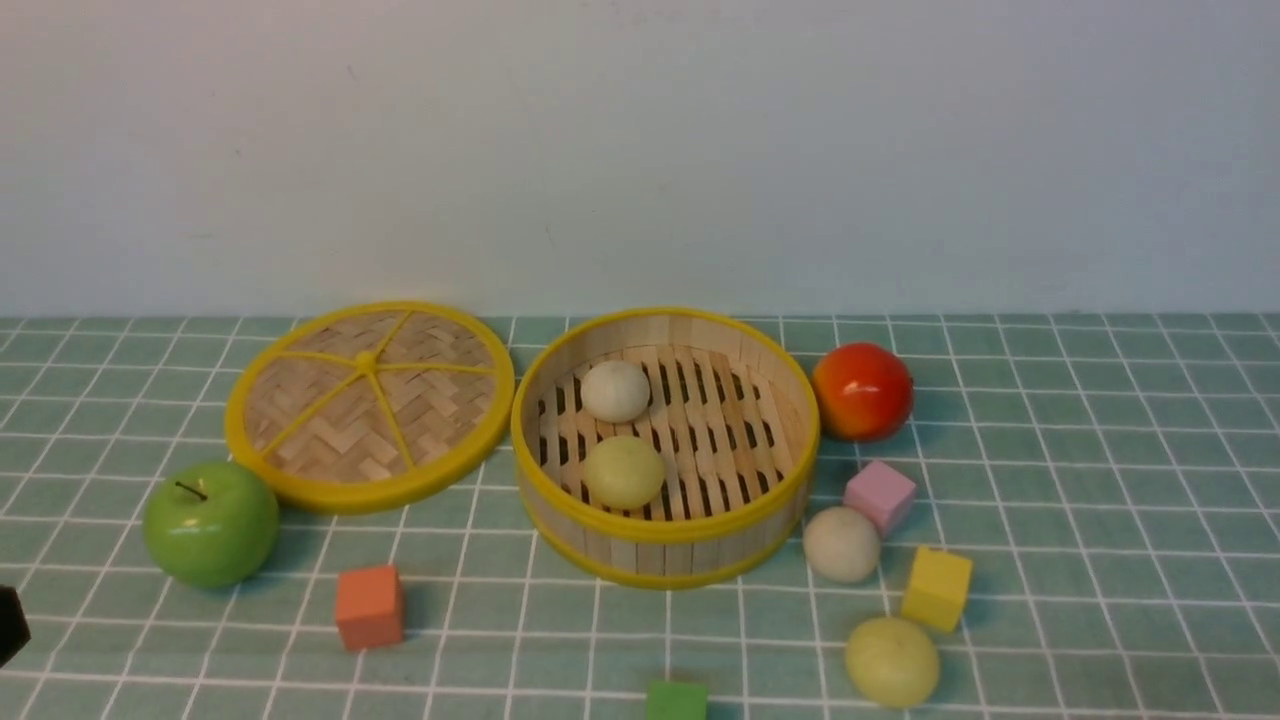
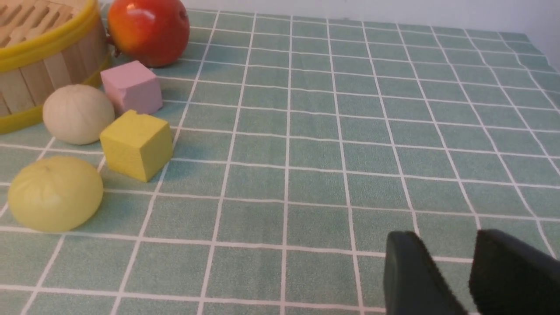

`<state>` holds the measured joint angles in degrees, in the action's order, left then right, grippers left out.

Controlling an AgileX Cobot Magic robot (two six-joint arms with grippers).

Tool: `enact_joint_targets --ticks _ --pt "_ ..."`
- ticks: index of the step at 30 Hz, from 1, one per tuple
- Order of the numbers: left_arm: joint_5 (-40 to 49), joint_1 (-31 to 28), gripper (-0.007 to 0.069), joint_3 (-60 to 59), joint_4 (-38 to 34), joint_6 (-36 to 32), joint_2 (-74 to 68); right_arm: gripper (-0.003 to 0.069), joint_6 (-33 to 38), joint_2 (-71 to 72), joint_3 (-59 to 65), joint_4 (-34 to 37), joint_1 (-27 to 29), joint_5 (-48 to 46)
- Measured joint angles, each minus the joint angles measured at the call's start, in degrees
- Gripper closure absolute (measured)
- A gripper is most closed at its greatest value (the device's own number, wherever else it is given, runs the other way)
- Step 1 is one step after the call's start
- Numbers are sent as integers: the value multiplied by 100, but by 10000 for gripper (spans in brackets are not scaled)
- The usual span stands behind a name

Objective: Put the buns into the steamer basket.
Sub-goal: Use the right arm to grab a steamed stuffed bun

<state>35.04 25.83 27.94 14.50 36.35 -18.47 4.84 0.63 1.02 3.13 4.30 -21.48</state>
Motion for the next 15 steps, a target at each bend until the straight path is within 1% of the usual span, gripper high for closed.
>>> enact_joint_targets --ticks 1,2,3,5,6,7,9,10,11,15 --pt "-160 -153 637 -178 -22 -46 138 419 0 0 0 0 0 0" --pt "-192 -153 637 -208 -38 -51 138 419 0 0 0 0 0 0" --pt "-440 -474 637 -486 -120 -147 373 419 0 0 0 0 0 0" --pt "-661 -848 636 -896 -191 -223 629 419 0 0 0 0 0 0" --pt "-686 -892 636 -896 -191 -229 656 419 0 0 0 0 0 0" --pt "-837 -1232 636 -1253 -209 -238 878 419 0 0 0 0 0 0" --pt "-939 -1633 636 -1712 -220 -244 1150 419 0 0 0 0 0 0" --pt "-946 -1671 636 -1804 -220 -244 1178 419 0 0 0 0 0 0" --pt "-951 -1955 636 -2118 -220 -244 1409 419 0 0 0 0 0 0" --pt "-1050 -2427 635 -2809 -226 -244 1850 419 0 0 0 0 0 0"
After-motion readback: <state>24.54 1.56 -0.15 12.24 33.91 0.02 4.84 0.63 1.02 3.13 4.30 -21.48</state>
